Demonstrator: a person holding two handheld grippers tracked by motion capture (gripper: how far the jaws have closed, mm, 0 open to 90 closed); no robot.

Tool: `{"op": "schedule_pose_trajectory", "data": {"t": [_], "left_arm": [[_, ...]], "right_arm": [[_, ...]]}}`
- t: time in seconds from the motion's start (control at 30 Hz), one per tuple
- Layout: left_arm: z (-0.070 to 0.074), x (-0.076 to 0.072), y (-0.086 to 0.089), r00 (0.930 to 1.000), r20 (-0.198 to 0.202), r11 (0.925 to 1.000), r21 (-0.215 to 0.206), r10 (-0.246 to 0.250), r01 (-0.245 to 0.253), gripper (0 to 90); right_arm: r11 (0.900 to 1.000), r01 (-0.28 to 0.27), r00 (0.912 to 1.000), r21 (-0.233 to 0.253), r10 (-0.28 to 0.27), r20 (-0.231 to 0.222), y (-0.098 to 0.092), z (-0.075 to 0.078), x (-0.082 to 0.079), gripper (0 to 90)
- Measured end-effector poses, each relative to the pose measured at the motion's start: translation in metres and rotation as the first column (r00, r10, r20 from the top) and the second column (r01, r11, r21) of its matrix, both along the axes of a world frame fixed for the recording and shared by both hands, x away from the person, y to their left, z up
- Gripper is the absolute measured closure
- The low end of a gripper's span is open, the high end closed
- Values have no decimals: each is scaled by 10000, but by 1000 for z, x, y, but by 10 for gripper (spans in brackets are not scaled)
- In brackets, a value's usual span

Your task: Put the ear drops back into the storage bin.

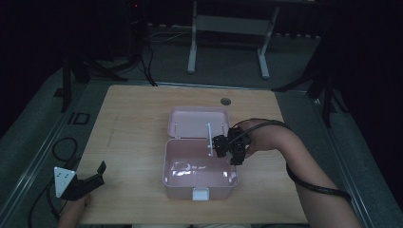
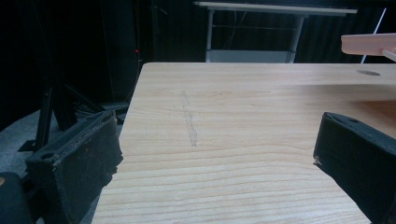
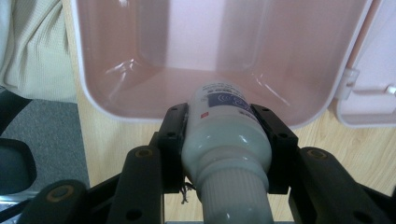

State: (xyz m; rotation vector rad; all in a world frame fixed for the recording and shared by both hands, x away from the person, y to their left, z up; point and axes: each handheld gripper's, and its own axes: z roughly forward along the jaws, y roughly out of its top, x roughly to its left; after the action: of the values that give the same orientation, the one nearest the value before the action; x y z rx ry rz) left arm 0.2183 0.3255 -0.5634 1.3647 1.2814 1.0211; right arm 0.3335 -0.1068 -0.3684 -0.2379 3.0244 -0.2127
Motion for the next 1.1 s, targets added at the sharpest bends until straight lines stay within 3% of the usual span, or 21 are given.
{"op": "schedule_pose_trajectory", "data": {"t": [0.33,1.1], "left_arm": [[0,0,0,10000,1,10000,-8,-11,11,9],[0,0,0,10000,8,10000,48,6,-6,10]], "right_arm": [[9997,-245,9997,79,245,-35,19,-6,-3,596],[9998,-136,9963,-176,120,-850,21,-67,-4,596]]}}
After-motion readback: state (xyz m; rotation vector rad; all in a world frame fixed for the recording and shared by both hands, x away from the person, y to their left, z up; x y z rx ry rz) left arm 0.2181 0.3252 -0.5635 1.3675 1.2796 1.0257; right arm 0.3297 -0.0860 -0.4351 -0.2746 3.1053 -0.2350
